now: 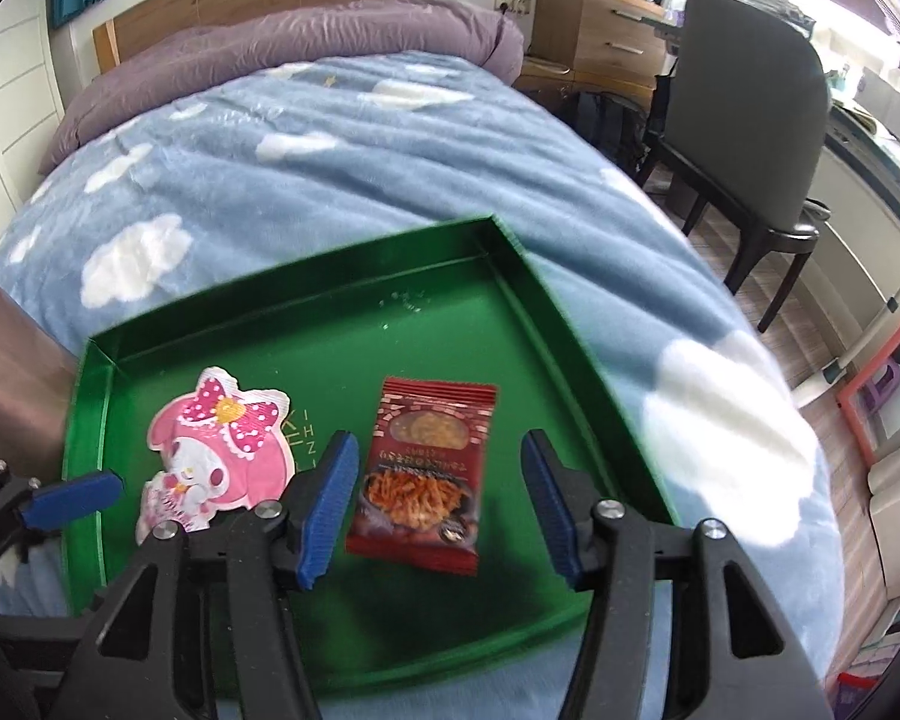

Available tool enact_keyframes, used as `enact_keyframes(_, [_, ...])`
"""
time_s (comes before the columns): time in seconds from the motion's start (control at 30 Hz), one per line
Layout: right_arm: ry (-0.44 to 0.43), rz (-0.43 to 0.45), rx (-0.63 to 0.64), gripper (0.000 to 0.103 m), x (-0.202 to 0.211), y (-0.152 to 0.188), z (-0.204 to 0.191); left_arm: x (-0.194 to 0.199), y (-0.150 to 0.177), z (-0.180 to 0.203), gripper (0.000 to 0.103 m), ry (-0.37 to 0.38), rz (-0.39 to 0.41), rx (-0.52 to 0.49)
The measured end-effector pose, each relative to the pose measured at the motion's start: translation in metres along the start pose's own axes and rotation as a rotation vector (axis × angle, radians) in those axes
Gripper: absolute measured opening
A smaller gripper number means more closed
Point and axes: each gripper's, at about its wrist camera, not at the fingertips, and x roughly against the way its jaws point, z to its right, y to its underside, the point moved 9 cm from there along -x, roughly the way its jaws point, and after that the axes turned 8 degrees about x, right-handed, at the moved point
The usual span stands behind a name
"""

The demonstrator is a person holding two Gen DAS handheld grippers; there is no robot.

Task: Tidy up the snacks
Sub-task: 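Open left tool to drop pink packet while right tool releases red packet into tray, then move both open tools back toward the remaining snacks on the bed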

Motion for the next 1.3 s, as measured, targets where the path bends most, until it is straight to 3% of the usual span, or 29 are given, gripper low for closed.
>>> enact_keyframes(0.27, [0.021,0.071,-0.07,0.057,0.075,0.015,0.014,0.067,0.034,0.014,0.052,0.066,0.04,-0.04])
enact_keyframes(0.5, [0.0,0.128,-0.104,0.058,0.144,0.045,-0.008,0.142,0.075,-0.012,0.06,0.074,0.113,-0.076])
enact_keyframes(0.6, [-0.002,0.149,-0.082,0.059,0.169,0.053,-0.028,0.171,0.096,-0.039,0.06,0.044,0.143,-0.08])
enact_keyframes(0.67, [-0.018,0.162,-0.068,0.066,0.185,0.058,-0.044,0.189,0.109,-0.062,0.061,0.024,0.158,-0.07])
enact_keyframes(0.83, [-0.064,0.2,-0.014,0.07,0.225,0.068,-0.1,0.227,0.136,-0.132,0.062,-0.037,0.2,0.02])
enact_keyframes(0.93, [-0.095,0.21,0.021,0.071,0.242,0.076,-0.133,0.244,0.153,-0.176,0.073,-0.077,0.218,0.092])
enact_keyframes(1.0, [-0.128,0.214,0.039,0.073,0.25,0.081,-0.155,0.255,0.164,-0.205,0.077,-0.107,0.238,0.141])
enact_keyframes(1.1, [-0.163,0.214,0.063,0.086,0.257,0.088,-0.185,0.268,0.182,-0.25,0.077,-0.15,0.254,0.21])
enact_keyframes(1.3, [-0.24,0.176,0.121,0.087,0.258,0.103,-0.244,0.284,0.219,-0.326,0.077,-0.213,0.259,0.345])
